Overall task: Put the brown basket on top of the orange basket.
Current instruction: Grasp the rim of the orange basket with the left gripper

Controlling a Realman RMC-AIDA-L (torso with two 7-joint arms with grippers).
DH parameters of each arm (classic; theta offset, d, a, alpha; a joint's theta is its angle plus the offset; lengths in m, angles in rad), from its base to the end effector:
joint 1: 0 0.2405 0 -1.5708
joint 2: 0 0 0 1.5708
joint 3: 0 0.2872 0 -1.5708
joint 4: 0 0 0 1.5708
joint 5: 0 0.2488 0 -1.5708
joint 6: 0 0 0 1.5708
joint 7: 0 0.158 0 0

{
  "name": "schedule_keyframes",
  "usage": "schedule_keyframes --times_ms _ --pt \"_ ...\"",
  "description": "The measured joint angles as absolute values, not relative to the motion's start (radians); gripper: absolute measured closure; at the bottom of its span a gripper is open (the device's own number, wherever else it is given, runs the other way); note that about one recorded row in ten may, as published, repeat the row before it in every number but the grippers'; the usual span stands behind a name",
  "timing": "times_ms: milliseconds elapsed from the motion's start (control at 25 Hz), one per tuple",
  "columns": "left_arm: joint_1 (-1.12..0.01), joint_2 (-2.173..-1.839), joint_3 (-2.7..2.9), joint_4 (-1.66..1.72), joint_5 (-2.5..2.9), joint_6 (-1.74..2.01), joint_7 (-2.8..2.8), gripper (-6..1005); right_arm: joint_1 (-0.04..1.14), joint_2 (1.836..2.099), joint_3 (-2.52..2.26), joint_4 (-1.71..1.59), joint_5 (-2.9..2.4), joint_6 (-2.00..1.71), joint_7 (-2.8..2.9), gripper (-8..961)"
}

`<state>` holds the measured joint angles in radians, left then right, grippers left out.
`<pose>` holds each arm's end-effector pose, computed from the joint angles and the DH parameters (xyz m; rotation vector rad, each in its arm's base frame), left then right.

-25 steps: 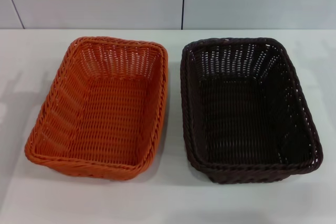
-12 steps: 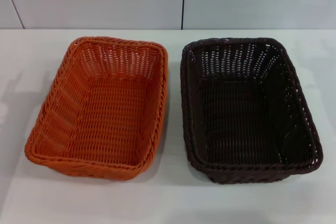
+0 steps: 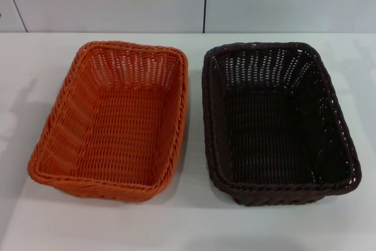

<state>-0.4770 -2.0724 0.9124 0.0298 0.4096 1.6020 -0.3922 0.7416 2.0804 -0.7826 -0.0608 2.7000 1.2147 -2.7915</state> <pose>-0.3558 0.3626 0.0252 -1.3694 -0.3314 -1.0866 0.2949 0.4764 0.0116 -1.4320 0.4567 0.9981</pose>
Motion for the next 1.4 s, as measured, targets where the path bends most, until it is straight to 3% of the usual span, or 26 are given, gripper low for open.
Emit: schedule_keyframes --times_ms 840,1200,1240,1400 --pt "-0.445 -2.062 0.926 0.048 0.409 1.601 -0.463 377 0.722 2.086 -0.791 -0.042 2.7 1.219 -2.786 207" --pt "-0.335 -2.048 1.029 0.196 0.41 1.584 -0.567 384 0.667 2.083 -0.783 -0.048 2.701 1.217 -2.786 207" --pt "-0.276 -2.03 1.082 0.278 0.41 1.583 -0.645 385 0.66 2.081 -0.783 -0.051 2.701 1.218 -2.786 207" --pt "-0.269 -2.014 1.093 0.293 0.419 1.579 -0.689 388 0.655 2.079 -0.782 -0.057 2.701 1.216 -2.786 207"
